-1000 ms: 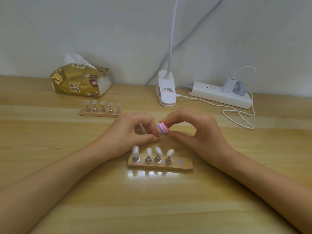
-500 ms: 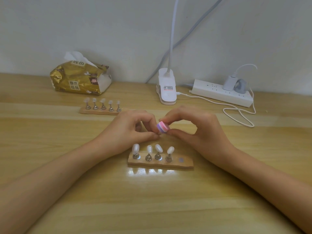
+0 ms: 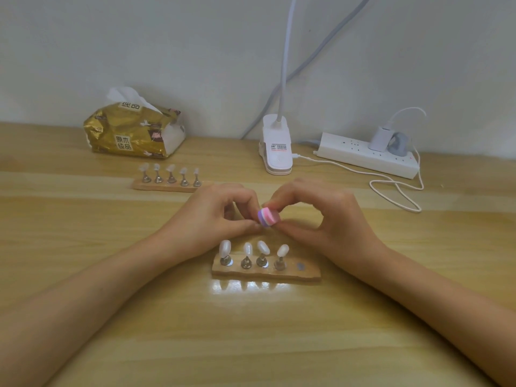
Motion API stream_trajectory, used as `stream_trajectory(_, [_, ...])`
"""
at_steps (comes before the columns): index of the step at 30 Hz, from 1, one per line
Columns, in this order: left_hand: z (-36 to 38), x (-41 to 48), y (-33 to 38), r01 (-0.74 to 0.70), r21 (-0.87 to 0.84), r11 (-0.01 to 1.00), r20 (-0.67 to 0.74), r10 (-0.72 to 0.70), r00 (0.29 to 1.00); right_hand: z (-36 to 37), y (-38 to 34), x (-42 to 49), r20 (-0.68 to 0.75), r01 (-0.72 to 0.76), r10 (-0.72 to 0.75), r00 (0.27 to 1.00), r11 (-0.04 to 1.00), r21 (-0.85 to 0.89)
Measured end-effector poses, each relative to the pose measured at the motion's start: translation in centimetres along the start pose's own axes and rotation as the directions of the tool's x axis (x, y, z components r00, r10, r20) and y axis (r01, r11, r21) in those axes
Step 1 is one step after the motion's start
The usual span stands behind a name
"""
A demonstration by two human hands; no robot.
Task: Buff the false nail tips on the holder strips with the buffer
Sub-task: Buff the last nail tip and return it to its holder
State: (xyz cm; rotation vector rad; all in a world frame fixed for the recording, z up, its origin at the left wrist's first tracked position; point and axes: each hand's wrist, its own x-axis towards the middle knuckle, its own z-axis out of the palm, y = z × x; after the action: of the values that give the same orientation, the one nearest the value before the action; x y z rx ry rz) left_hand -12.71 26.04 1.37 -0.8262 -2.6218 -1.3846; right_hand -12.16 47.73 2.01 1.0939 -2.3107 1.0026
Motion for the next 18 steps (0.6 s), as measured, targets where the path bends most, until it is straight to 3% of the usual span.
stream_trajectory(18, [0.07, 0.15, 0.23, -0.005, 0.010, 1.000, -0.008, 0.005, 1.000, -0.43, -0.03, -0.02, 0.032, -0.050, 0.049, 0.998, 0.998, 0.027])
